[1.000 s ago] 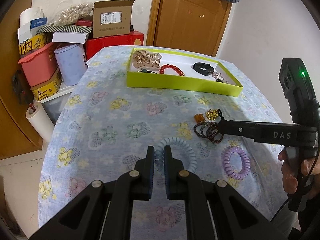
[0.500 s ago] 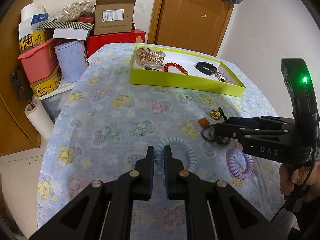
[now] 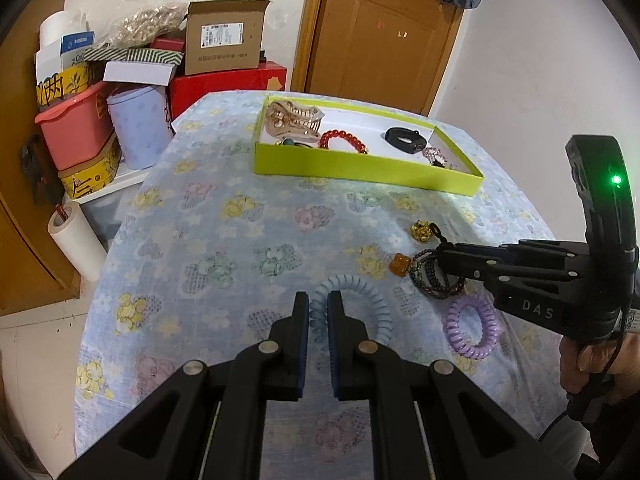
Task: Organize jewelry
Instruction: 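Lift the blue coil tie and dark bead strand up off the table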
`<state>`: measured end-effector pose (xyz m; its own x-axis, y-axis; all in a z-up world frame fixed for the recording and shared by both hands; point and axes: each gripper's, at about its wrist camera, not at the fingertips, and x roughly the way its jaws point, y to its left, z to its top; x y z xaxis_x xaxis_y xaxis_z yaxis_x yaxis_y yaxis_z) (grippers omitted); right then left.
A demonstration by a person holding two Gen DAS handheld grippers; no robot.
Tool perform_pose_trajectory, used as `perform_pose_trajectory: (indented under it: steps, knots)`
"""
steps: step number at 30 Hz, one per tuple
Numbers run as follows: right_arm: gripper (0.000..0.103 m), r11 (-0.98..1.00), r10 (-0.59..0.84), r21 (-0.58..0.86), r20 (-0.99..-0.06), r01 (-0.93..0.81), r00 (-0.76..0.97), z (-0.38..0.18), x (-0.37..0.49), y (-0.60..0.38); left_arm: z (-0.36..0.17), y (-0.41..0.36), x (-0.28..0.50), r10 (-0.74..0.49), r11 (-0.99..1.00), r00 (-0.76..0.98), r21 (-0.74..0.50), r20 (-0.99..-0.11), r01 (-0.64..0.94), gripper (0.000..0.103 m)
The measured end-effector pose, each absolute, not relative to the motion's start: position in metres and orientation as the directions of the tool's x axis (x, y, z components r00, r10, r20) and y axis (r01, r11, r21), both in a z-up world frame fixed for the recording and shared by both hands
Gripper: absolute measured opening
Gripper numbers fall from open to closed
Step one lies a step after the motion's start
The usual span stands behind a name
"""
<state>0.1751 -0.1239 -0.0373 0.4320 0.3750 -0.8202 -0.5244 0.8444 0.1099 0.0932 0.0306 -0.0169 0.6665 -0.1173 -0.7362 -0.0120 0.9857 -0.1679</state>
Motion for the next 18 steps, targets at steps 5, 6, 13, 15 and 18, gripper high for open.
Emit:
perform_pose_trajectory:
  steps: [5,6,13,15,18]
  knots:
    - [0.015,0.844,0.411,0.138,-0.789,-0.519,0.458,-0.020,0.170,-0.139,-0.007,0.029,0.092,-0.122,0.985,0.681,-0.174,-0.722,-0.008,0.009]
    - [0.015,0.846,0.417,0.144,-0.779,-0.514,0.468,-0.014,0.168,-0.145,-0.004,0.029,0.092,-0.127,0.984,0.684,-0.178,-0.719,-0.005,0.009]
    - [0.015,0.850,0.448,0.169,-0.732,-0.499,0.513,0.012,0.164,-0.167,0.014,0.019,0.095,-0.138,0.985,0.706,-0.171,-0.694,0.024,0.009]
    - [0.015,0.851,0.451,0.171,-0.721,-0.496,0.527,0.019,0.162,-0.172,0.019,0.016,0.097,-0.139,0.986,0.712,-0.166,-0.689,0.032,0.009]
    - [0.015,0.853,0.456,0.175,-0.709,-0.492,0.538,0.024,0.164,-0.178,0.025,0.010,0.102,-0.144,0.986,0.719,-0.158,-0.680,0.048,0.009]
